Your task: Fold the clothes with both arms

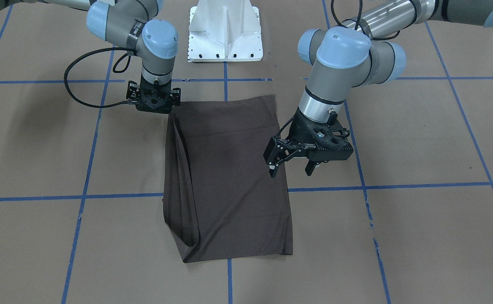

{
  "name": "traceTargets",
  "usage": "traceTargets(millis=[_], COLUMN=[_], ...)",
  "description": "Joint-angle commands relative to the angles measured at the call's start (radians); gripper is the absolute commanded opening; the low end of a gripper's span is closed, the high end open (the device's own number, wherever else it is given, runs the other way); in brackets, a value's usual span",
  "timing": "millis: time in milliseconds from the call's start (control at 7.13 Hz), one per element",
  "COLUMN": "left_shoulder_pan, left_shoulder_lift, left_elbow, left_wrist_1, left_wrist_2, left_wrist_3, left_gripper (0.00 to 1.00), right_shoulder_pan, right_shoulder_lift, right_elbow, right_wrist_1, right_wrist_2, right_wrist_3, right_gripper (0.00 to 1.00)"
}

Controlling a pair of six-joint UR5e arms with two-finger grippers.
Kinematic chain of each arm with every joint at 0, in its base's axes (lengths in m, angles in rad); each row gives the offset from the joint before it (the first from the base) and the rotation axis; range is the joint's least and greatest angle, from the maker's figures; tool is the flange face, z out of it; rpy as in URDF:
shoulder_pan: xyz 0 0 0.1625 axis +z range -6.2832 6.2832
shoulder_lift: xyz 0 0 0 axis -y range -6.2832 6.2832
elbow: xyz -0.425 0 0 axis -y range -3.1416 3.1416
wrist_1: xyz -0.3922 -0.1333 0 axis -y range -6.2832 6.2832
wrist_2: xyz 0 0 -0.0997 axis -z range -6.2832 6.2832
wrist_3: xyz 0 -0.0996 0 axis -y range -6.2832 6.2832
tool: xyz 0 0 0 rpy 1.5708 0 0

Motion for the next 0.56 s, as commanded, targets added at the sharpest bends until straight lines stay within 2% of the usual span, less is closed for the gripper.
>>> traceTargets(millis=[0, 140, 421], left_shoulder_pan=[0.000, 0.000, 0.000], left_shoulder_lift=[0.002, 0.002, 0.003], left_elbow=[-0.002, -0.002, -0.002], left_wrist_1=[-0.001, -0.002, -0.002], left_wrist_2=[0.000, 0.000, 0.000], left_wrist_3=[0.005, 0.008, 0.009], left_gripper=[1.00, 1.00, 1.00], right_shoulder_pan=[0.033, 0.050, 0.082], right_shoulder_lift=[0.030, 0.072, 0.169], right_elbow=[-0.005, -0.026, -0.147], right_wrist_1=[0.012, 0.012, 0.038], right_wrist_2=[-0.002, -0.003, -0.003], right_wrist_3=[-0.035, -0.058, -0.102], right_gripper=[1.00, 1.00, 1.00])
